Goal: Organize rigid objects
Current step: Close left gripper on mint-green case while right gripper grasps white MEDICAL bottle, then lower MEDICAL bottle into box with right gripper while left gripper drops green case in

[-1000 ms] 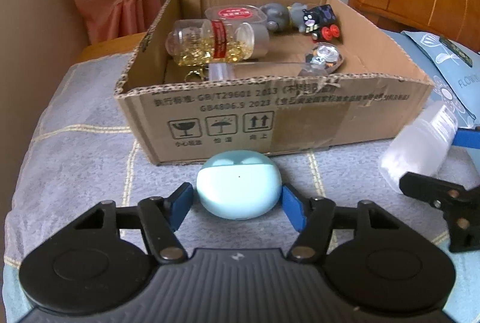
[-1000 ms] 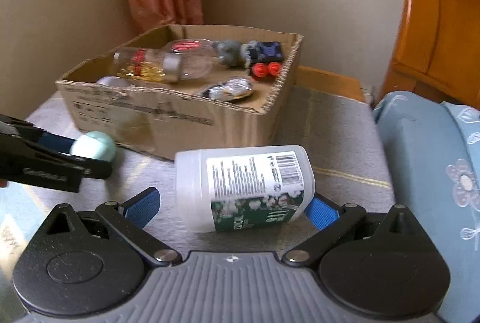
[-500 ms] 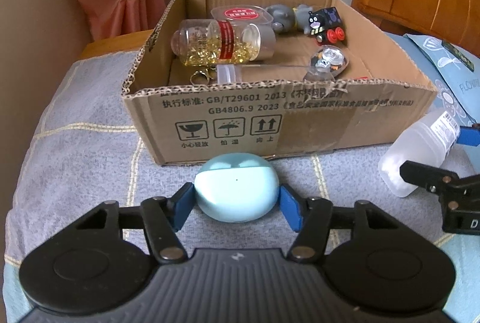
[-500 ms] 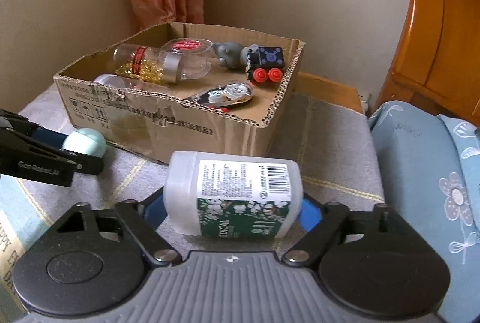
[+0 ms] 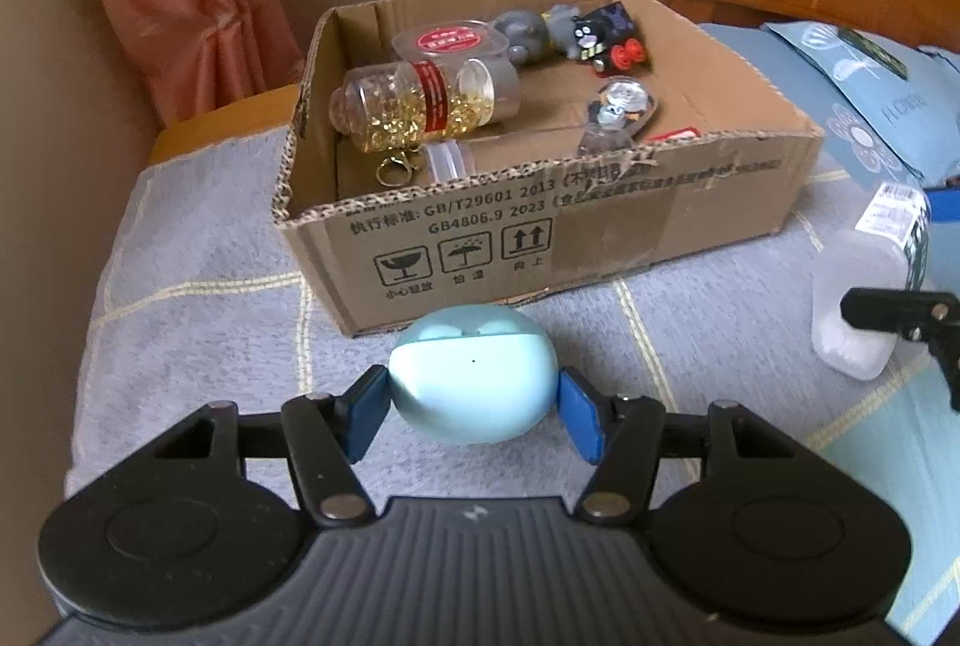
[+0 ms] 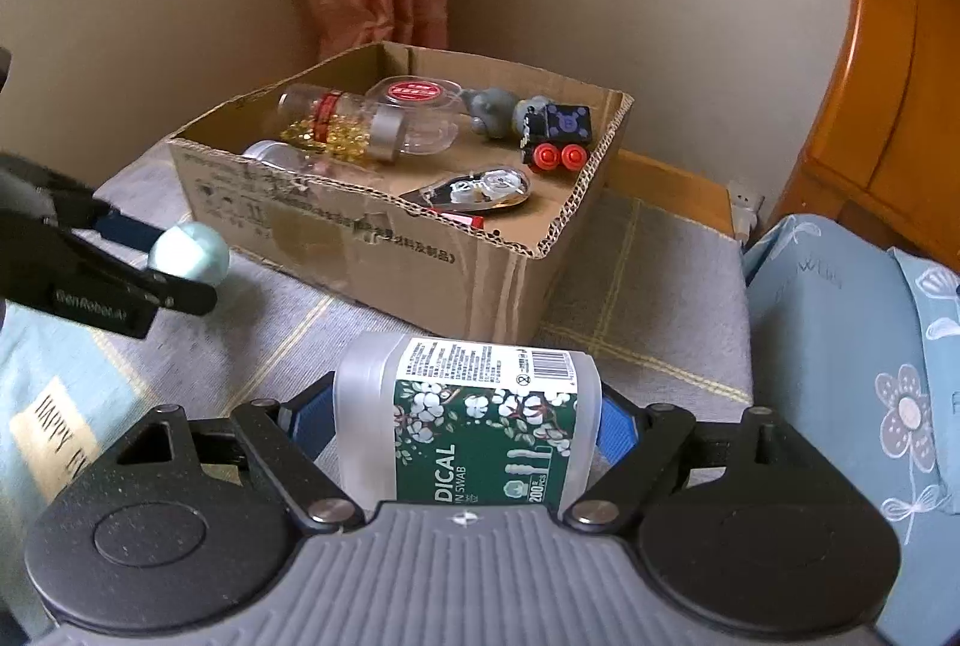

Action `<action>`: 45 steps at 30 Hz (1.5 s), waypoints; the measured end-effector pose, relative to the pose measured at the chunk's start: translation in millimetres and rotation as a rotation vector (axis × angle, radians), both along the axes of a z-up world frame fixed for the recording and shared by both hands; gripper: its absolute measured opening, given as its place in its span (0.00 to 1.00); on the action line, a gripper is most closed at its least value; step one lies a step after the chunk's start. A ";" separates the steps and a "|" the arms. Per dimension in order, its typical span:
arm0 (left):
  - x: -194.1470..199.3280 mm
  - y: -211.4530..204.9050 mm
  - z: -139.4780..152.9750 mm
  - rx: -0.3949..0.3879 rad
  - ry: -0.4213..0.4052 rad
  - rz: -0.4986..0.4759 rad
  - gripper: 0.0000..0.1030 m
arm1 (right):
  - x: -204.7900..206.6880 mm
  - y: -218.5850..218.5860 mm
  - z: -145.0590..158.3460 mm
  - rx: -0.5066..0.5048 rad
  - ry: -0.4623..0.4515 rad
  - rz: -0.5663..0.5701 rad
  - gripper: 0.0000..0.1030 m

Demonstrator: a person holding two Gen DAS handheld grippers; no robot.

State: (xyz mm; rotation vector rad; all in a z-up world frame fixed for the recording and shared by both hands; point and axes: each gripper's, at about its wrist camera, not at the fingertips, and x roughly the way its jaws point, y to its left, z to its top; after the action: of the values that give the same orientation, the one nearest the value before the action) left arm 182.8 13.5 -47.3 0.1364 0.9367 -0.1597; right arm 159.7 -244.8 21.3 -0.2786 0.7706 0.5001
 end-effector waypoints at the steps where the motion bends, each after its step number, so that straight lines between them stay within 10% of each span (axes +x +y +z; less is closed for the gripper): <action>1: -0.7 0.5 1.9 0.002 0.005 -0.009 0.58 | -1.5 -0.6 3.1 0.000 0.002 0.007 0.84; 17: -20.0 7.4 65.0 0.005 0.006 -0.152 0.58 | 35.6 12.8 68.6 0.063 -0.064 0.055 0.84; 45: 68.4 -11.5 92.4 0.042 -0.073 -0.155 0.58 | 119.8 37.2 59.2 0.076 -0.006 -0.091 1.00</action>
State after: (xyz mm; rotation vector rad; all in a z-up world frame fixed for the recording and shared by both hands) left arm 251.2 2.0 45.1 0.2525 0.8567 -0.2772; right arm 279.6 -207.6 80.5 -0.1739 0.7531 0.4415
